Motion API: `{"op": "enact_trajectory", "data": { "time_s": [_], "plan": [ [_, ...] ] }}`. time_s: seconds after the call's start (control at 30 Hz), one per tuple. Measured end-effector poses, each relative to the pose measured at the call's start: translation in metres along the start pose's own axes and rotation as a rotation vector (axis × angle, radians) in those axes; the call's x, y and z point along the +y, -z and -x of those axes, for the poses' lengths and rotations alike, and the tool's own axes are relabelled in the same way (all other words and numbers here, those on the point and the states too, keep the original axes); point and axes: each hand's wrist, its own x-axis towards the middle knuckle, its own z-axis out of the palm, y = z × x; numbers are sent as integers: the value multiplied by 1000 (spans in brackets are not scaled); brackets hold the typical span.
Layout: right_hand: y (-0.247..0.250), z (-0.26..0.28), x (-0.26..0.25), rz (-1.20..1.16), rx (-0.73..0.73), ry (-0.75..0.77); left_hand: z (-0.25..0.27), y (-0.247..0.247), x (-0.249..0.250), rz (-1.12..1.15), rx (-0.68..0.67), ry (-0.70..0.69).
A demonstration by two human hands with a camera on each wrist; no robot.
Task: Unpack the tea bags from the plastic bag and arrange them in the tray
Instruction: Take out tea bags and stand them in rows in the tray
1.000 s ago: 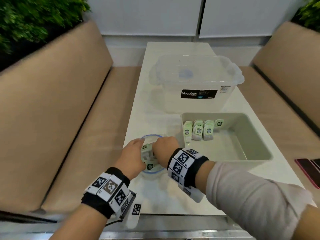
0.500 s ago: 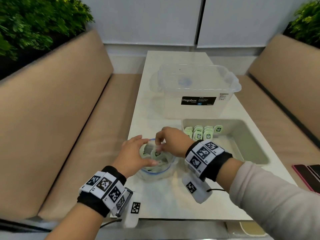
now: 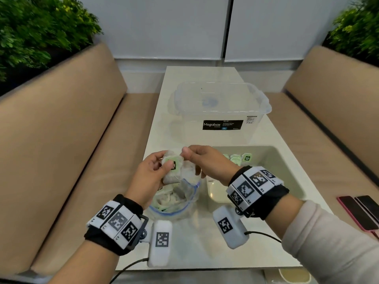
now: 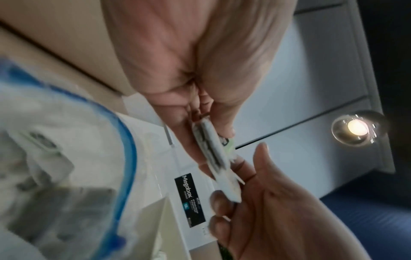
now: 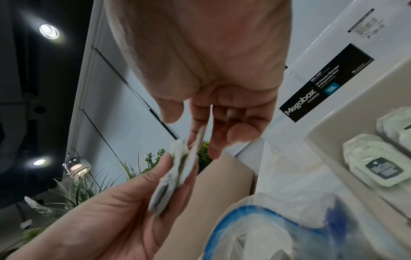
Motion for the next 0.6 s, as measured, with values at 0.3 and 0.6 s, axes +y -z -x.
{"op": "enact_trajectory", "data": {
  "time_s": [0.3,0.6],
  "plan": [
    [30,17,25,-149,147,24,-14,-36,-12,135,42,55],
    [104,26,37,26,44,2,-28,-73,-23,40,71,48]
  ]
}}
